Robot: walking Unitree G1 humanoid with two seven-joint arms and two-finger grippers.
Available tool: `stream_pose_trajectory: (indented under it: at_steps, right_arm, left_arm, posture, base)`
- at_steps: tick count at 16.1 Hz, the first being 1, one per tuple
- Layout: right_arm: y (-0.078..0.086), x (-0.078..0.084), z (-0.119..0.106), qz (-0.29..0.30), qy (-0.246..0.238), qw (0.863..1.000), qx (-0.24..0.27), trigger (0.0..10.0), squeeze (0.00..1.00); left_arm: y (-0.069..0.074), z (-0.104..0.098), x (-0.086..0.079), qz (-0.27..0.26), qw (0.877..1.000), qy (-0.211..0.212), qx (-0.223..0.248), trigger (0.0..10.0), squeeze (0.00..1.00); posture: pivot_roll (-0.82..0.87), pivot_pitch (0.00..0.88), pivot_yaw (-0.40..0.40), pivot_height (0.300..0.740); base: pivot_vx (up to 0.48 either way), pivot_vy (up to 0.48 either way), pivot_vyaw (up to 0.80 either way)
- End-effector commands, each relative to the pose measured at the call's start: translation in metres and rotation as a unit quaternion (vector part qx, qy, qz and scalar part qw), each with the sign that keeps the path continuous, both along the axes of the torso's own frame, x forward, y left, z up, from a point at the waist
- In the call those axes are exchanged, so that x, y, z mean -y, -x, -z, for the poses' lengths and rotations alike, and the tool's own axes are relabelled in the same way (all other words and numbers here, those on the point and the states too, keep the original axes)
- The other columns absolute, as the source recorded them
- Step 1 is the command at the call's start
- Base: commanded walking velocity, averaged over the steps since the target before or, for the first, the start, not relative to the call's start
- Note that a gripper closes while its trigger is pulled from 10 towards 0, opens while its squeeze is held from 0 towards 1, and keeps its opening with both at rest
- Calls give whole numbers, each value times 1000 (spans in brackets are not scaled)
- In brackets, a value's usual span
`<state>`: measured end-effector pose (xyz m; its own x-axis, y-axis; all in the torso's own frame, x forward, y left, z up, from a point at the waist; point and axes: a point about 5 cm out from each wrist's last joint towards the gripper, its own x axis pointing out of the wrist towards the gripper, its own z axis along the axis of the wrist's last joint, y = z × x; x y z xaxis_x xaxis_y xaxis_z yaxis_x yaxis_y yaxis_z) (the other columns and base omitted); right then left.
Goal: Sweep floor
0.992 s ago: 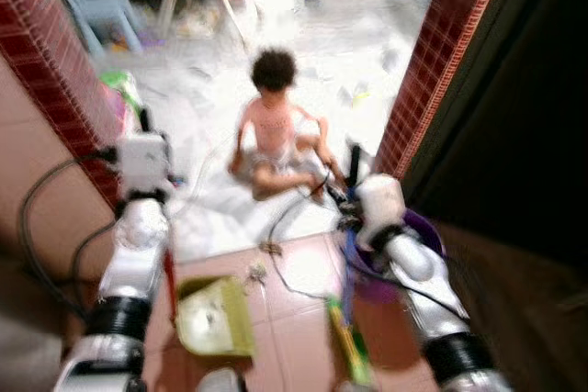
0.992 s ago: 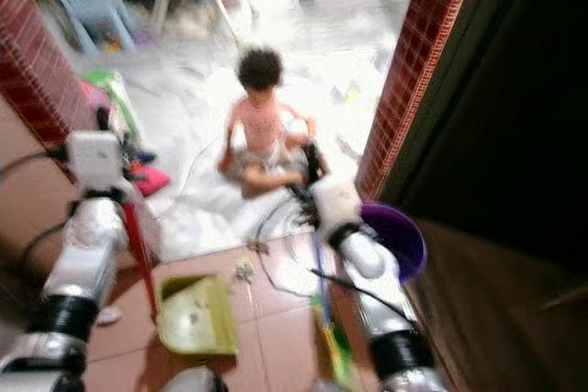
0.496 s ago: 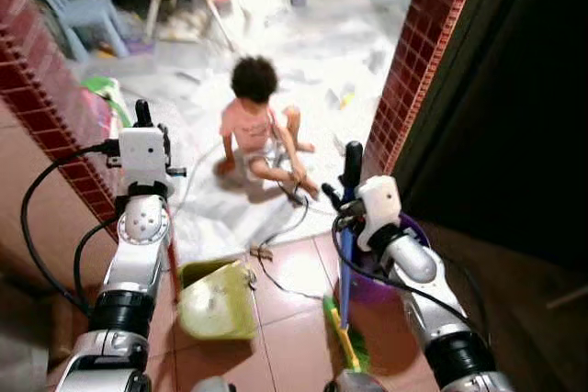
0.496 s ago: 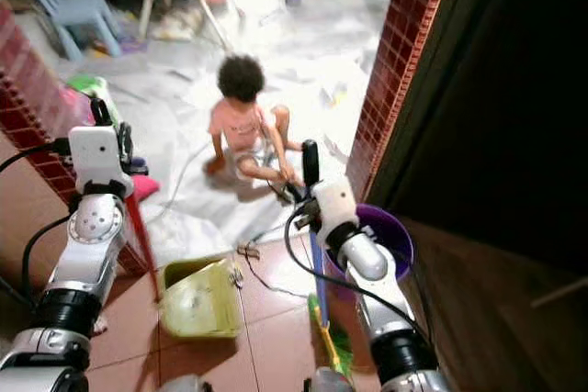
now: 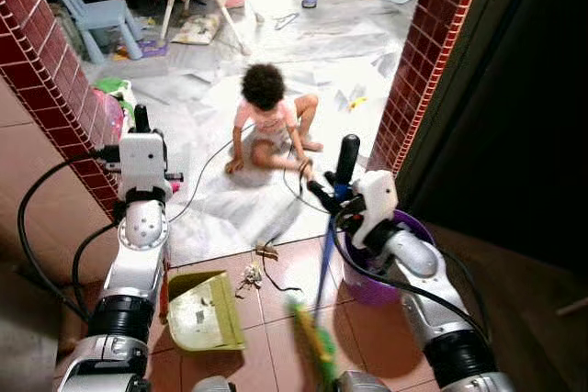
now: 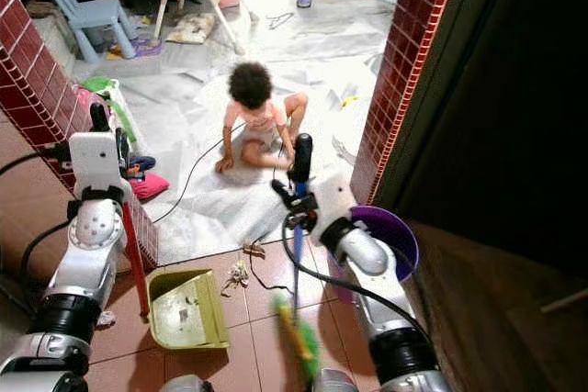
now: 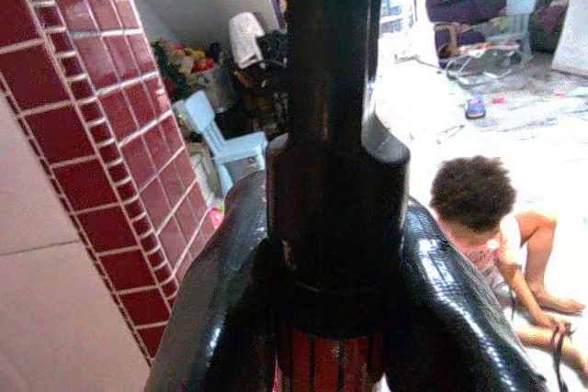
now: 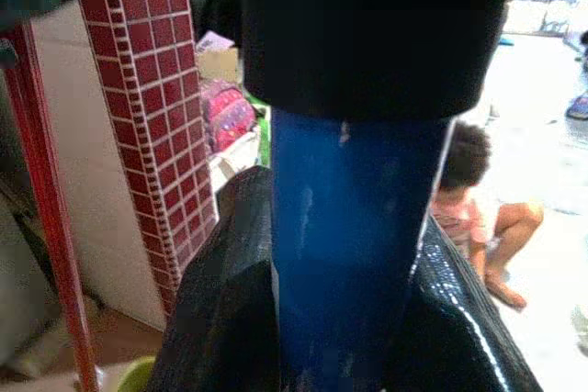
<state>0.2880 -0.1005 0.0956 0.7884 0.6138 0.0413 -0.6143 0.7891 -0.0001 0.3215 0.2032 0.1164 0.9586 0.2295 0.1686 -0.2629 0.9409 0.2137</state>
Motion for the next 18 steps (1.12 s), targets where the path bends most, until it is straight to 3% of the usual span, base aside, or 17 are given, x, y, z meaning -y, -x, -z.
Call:
stream_pose_trajectory:
  at_steps: [1,3,8,12,16,18]
  right_arm:
    - [-8,-3,-23,-6,-8,999,41,10000,0]
    - [-16,-3,-30,5,-2,999,54,10000,0]
    - [-34,-1,-53,10,14,995,98,10000,0]
    - [-33,13,-60,20,-8,992,123,10000,0]
    - [-20,6,-52,6,-14,994,112,10000,0]
    - [-16,2,-51,-3,-11,993,119,10000,0]
  left_arm:
    - [1,-6,-8,-18,999,-30,23,10000,0]
    - [-1,-13,-11,-29,997,-51,42,10000,0]
    - [-16,-21,-6,-25,997,-53,47,10000,0]
    - [-17,-19,3,-6,998,-44,50,10000,0]
    - [-16,-19,8,7,998,-37,54,10000,0]
    - [-16,-19,8,9,998,-37,56,10000,0]
  posture:
    - [-119,0,28,740]
    - [-111,16,26,740]
    - [-109,89,20,740]
    - [-111,117,21,740]
    - [-113,119,20,740]
    - [-115,109,20,740]
  base:
    - [0,0,0]
    - [0,0,0]
    - [0,0,0]
    - [0,0,0]
    - [0,0,0]
    - [137,0,672]
